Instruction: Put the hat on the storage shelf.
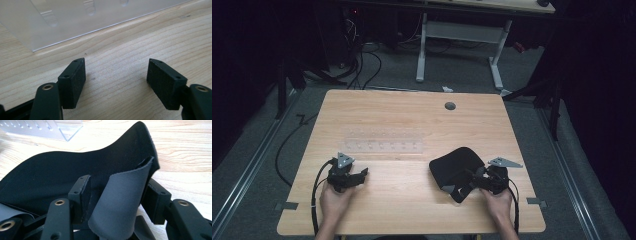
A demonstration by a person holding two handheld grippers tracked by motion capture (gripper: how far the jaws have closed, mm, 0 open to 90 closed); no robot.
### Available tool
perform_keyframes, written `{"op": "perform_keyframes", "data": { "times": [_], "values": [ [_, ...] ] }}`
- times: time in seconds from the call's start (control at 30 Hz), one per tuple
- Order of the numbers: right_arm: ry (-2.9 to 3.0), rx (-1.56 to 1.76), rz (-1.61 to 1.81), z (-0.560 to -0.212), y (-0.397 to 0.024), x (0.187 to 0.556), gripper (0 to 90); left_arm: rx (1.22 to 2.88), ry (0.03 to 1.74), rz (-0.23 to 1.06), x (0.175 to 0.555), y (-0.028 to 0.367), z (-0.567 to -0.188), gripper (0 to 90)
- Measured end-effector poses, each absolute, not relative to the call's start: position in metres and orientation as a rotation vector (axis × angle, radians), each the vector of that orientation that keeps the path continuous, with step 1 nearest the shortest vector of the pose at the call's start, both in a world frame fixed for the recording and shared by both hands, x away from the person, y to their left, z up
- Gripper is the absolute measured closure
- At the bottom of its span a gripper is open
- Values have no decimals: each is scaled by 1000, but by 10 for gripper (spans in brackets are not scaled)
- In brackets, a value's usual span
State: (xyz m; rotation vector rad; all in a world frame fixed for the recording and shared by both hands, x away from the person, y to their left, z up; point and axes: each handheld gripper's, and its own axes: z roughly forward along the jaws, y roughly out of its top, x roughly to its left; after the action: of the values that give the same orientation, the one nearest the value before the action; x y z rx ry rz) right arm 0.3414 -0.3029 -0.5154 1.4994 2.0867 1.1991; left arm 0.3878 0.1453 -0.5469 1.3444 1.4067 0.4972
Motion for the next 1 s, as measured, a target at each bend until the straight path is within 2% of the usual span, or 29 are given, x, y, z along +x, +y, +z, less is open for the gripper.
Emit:
{"op": "perform_keyframes", "data": {
  "times": [0.23, 0.57, 1.0],
  "values": [
    [2096, 1510, 1214, -519, -304, 346, 501, 1345, 1407, 497, 388, 145, -547, 318],
    [2138, 1491, 1227, -520, -302, 345, 663, 1345, 1407, 497, 388, 145, -547, 318],
    [2147, 1447, 1299, -514, -302, 339, 807, 1345, 1407, 497, 388, 145, -547, 318]
  ]
}}
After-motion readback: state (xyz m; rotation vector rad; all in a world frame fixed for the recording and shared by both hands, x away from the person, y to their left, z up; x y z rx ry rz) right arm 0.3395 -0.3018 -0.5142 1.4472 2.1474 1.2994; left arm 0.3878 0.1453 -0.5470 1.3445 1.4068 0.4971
